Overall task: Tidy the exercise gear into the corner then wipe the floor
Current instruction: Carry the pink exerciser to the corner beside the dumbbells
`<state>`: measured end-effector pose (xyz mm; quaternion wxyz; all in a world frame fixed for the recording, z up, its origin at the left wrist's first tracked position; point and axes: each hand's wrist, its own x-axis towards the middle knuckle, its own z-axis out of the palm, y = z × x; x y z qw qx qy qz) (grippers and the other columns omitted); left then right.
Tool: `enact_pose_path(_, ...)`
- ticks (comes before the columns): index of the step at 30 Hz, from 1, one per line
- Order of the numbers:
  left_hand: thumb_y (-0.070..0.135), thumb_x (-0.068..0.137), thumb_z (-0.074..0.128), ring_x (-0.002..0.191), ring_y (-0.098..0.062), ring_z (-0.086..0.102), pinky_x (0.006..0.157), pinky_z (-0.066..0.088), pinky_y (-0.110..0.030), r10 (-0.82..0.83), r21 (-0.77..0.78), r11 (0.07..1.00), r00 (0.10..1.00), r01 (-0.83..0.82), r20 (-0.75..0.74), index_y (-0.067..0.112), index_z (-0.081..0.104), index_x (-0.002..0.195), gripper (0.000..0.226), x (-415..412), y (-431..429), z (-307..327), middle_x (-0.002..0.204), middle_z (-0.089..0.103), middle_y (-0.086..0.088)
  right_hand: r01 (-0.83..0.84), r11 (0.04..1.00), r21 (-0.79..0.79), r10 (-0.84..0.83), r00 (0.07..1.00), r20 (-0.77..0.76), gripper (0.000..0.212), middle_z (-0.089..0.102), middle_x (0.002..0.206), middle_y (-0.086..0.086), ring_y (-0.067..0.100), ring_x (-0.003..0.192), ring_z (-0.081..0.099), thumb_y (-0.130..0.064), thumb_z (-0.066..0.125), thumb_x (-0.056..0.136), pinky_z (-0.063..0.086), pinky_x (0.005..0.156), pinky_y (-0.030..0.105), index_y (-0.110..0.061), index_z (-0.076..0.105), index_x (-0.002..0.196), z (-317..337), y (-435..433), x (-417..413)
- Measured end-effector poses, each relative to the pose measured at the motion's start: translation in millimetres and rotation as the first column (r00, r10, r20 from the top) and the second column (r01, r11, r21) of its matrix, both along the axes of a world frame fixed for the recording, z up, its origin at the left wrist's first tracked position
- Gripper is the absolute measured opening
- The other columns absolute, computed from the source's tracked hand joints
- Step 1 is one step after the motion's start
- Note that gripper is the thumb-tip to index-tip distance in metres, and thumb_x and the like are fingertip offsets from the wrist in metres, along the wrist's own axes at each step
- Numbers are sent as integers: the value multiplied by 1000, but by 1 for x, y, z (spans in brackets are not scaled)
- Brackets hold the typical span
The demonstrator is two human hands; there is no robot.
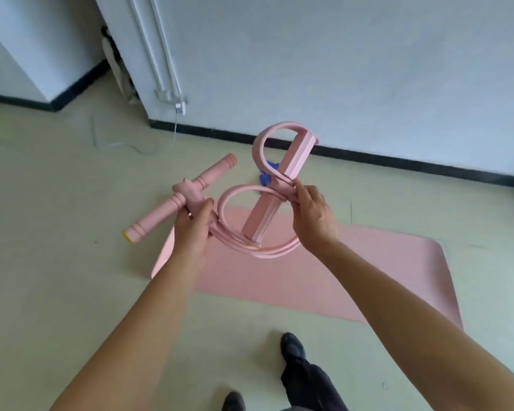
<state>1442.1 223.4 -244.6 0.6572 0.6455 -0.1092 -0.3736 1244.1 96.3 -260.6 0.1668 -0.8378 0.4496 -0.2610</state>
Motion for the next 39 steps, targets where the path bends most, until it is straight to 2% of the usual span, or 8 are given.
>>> enact_pose_path(7, 23, 83, 76, 91, -15, 70, 81, 59, -35, -212, -194, 948, 956, 251, 202, 13, 68, 108, 28, -95, -33, 85, 95, 72, 2, 364, 920, -142, -354, 931, 95, 42, 59, 117, 12, 36, 102, 57, -14, 52, 101, 51, 69, 46, -10, 48, 142, 76, 35, -129)
enact_pose_path(11, 24, 78, 82, 95, -11, 70, 82, 56, -32, -304, -250, 899, 923, 360, 237, 18, 67, 107, 33, -180, -49, 116, 100, 73, 3, 549, 823, -143, -535, 836, 123, 43, 57, 127, 9, 33, 113, 55, -21, 47, 103, 51, 75, 47, -15, 45, 145, 105, 44, -223)
enact_pose_path(14, 32, 74, 84, 104, -14, 69, 92, 56, -41, -374, -262, 859, 889, 440, 264, 18, 67, 113, 45, -249, -65, 126, 107, 73, 2, 674, 725, -144, -655, 739, 160, 43, 56, 128, 6, 31, 115, 54, -25, 46, 104, 51, 77, 46, -20, 43, 146, 113, 49, -300)
enact_pose_path(17, 31, 74, 85, 101, -13, 69, 89, 58, -43, -426, -279, 823, 862, 496, 276, 19, 68, 113, 44, -334, -82, 131, 107, 74, 3, 756, 644, -118, -724, 652, 225, 43, 57, 126, 5, 31, 113, 55, -23, 48, 102, 49, 76, 45, -20, 44, 145, 110, 52, -384)
enact_pose_path(24, 30, 75, 84, 100, -16, 69, 89, 58, -38, -576, -262, 732, 777, 629, 254, 18, 67, 112, 43, -551, -127, 143, 106, 72, -2, 828, 552, -98, -800, 559, 218, 44, 59, 122, 7, 32, 105, 60, -22, 54, 99, 54, 70, 47, -21, 45, 143, 105, 54, -585)
enact_pose_path(31, 34, 76, 83, 96, -11, 69, 88, 54, -34, -686, -196, 635, 662, 747, 302, 19, 71, 105, 35, -694, -184, 148, 95, 75, 4, 865, 497, -73, -843, 501, 197, 41, 59, 123, 8, 31, 104, 60, -22, 53, 101, 51, 68, 41, -19, 47, 141, 114, 2, -725)
enact_pose_path(36, 31, 78, 81, 97, -5, 68, 83, 49, -19, -668, -207, 652, 681, 730, 299, 16, 69, 111, 38, -762, -268, 133, 101, 74, 6, 856, 515, -43, -841, 514, 167, 42, 59, 122, 5, 30, 103, 61, -24, 53, 100, 56, 70, 48, -23, 45, 142, 93, -90, -786)
enact_pose_path(39, 29, 82, 78, 96, -4, 69, 85, 50, -20, -660, -238, 655, 696, 717, 282, 13, 68, 113, 36, -807, -344, 125, 101, 74, 4, 837, 544, -67, -829, 548, 109, 42, 59, 123, 4, 29, 104, 60, -24, 52, 101, 55, 69, 46, -23, 47, 142, 89, -157, -828)
